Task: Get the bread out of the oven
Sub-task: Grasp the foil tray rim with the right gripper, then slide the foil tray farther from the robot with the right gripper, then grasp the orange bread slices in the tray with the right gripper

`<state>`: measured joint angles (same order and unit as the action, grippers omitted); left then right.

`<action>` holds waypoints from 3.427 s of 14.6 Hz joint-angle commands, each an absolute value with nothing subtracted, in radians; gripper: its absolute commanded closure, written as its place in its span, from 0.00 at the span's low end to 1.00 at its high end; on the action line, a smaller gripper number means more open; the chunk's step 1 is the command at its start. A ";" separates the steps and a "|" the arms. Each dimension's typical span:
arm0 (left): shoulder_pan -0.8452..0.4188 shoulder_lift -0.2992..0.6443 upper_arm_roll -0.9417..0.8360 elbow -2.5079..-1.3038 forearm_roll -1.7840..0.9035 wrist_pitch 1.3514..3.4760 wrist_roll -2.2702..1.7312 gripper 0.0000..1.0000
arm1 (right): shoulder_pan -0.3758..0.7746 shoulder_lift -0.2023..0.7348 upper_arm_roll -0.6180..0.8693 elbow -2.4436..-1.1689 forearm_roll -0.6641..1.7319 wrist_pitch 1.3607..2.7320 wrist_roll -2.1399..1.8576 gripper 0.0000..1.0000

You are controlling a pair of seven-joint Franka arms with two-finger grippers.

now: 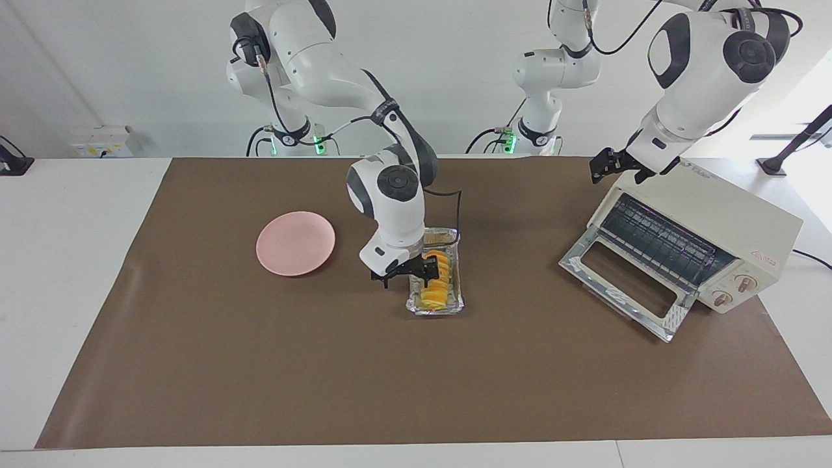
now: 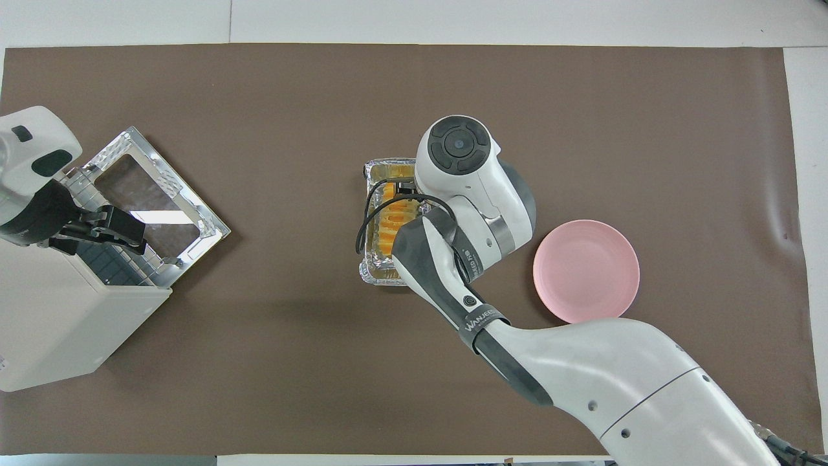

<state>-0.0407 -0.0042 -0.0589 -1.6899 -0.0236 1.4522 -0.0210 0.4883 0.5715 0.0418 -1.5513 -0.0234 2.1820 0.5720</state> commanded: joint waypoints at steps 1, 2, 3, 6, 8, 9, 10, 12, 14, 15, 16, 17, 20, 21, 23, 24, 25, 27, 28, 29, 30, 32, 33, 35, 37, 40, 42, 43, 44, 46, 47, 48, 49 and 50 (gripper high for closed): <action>-0.051 -0.018 -0.057 -1.687 -0.005 1.431 -0.017 0.00 | 0.486 0.551 0.044 -1.635 -0.046 2.259 0.574 0.12; -0.049 -0.020 -0.057 -1.692 -0.005 1.437 -0.024 0.00 | 0.485 0.549 0.044 -1.635 -0.048 2.261 0.574 0.22; -0.045 -0.020 -0.057 -1.690 -0.005 1.439 -0.025 0.00 | 0.485 0.549 0.044 -1.634 -0.052 2.261 0.571 0.38; -0.037 -0.021 -0.052 -1.686 -0.005 1.445 -0.026 0.00 | 0.486 0.549 0.044 -1.631 -0.054 2.260 0.572 1.00; -0.037 -0.021 -0.051 -1.686 -0.005 1.443 -0.029 0.00 | 0.485 0.549 0.044 -1.626 -0.054 2.263 0.571 1.00; -0.037 -0.021 -0.051 -1.686 -0.005 1.445 -0.029 0.00 | 0.485 0.549 0.044 -1.623 -0.054 2.269 0.571 1.00; -0.037 -0.021 -0.051 -1.686 -0.005 1.445 -0.029 0.00 | 0.483 0.549 0.046 -1.620 -0.054 2.269 0.569 1.00; -0.037 -0.021 -0.051 -1.686 -0.005 1.445 -0.029 0.00 | 0.476 0.549 0.046 -1.600 -0.054 2.258 0.568 1.00; -0.037 -0.021 -0.051 -1.686 -0.005 1.445 -0.029 0.00 | 0.463 0.560 0.046 -1.553 -0.048 2.220 0.563 1.00; -0.037 -0.021 -0.051 -1.687 -0.005 1.445 -0.029 0.00 | 0.454 0.569 0.045 -1.514 -0.045 2.176 0.563 1.00; -0.037 -0.021 -0.051 -1.687 -0.005 1.445 -0.029 0.00 | 0.436 0.587 0.044 -1.470 -0.051 2.113 0.555 1.00; -0.037 -0.021 -0.051 -1.686 -0.005 1.445 -0.029 0.00 | 0.416 0.604 0.044 -1.406 -0.046 2.065 0.540 1.00; -0.037 -0.021 -0.051 -1.687 -0.005 1.445 -0.029 0.00 | 0.316 0.666 0.046 -1.257 -0.040 1.964 0.410 1.00; -0.037 -0.021 -0.051 -1.686 -0.005 1.445 -0.029 0.00 | 0.283 0.673 0.046 -1.237 -0.038 1.957 0.353 1.00; -0.037 -0.021 -0.051 -1.686 -0.005 1.445 -0.029 0.00 | 0.197 0.686 0.048 -1.232 0.012 1.973 0.280 1.00; -0.037 -0.021 -0.051 -1.687 -0.005 1.445 -0.029 0.00 | 0.160 0.689 0.048 -1.230 0.030 1.974 0.211 1.00; -0.037 -0.021 -0.051 -1.686 -0.005 1.445 -0.029 0.00 | 0.126 0.689 0.046 -1.230 0.032 1.973 0.134 1.00; -0.037 -0.021 -0.051 -1.686 -0.005 1.445 -0.029 0.00 | 0.066 0.699 0.046 -1.229 0.032 1.976 0.040 1.00; -0.037 -0.021 -0.051 -1.687 -0.005 1.445 -0.029 0.00 | 0.043 0.712 0.046 -1.227 0.032 1.983 -0.006 1.00; -0.037 -0.021 -0.051 -1.687 -0.005 1.445 -0.029 0.00 | 0.023 0.732 0.046 -1.209 0.034 1.994 -0.046 1.00; -0.037 -0.021 -0.051 -1.687 -0.005 1.445 -0.029 0.00 | 0.005 0.764 0.046 -1.180 0.032 1.996 -0.075 1.00; -0.037 -0.021 -0.051 -1.687 -0.005 1.445 -0.029 0.00 | -0.014 0.837 0.045 -1.093 0.032 1.988 -0.135 1.00; -0.037 -0.021 -0.051 -1.687 -0.005 1.445 -0.029 0.00 | -0.023 0.868 0.044 -1.057 0.032 1.985 -0.141 1.00; -0.037 -0.021 -0.051 -1.687 -0.005 1.445 -0.029 0.00 | -0.023 0.879 0.046 -1.045 0.032 1.986 -0.141 1.00; -0.037 -0.021 -0.051 -1.686 -0.005 1.445 -0.029 0.00 | -0.021 0.876 0.044 -1.048 0.029 1.983 -0.141 1.00; -0.037 -0.021 -0.051 -1.686 -0.005 1.445 -0.029 0.00 | -0.006 0.833 0.041 -1.060 0.020 1.977 -0.141 0.36; -0.037 -0.021 -0.051 -1.686 -0.005 1.445 -0.029 0.00 | -0.005 0.777 0.041 -1.120 0.003 1.956 -0.158 0.00; -0.037 -0.021 -0.051 -1.687 -0.005 1.445 -0.029 0.00 | -0.002 0.763 0.041 -1.124 -0.003 1.933 -0.163 0.00; -0.037 -0.021 -0.051 -1.687 -0.005 1.445 -0.029 0.00 | 0.002 0.759 0.040 -1.124 -0.003 1.922 -0.161 0.00; -0.037 -0.021 -0.051 -1.686 -0.005 1.445 -0.029 0.00 | 0.021 0.759 0.040 -1.127 -0.006 1.934 -0.153 0.00; -0.037 -0.021 -0.051 -1.686 -0.005 1.445 -0.029 0.00 | 0.032 0.759 0.038 -1.127 -0.015 1.936 -0.143 0.00; -0.037 -0.021 -0.051 -1.686 -0.005 1.445 -0.029 0.00 | 0.040 0.761 0.038 -1.127 -0.026 1.945 -0.126 0.00; -0.037 -0.021 -0.051 -1.687 -0.005 1.445 -0.029 0.00 | 0.041 0.761 0.040 -1.135 -0.038 1.960 -0.108 0.00; -0.037 -0.021 -0.051 -1.686 -0.005 1.445 -0.029 0.00 | 0.057 0.759 0.040 -1.159 -0.047 1.988 -0.094 0.01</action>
<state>-0.0353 -0.0050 -0.0523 -1.6819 -0.0225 1.4511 -0.0225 0.0452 0.7828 0.0339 -1.0946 -0.0183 1.9381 -0.1244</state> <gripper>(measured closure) 0.000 0.000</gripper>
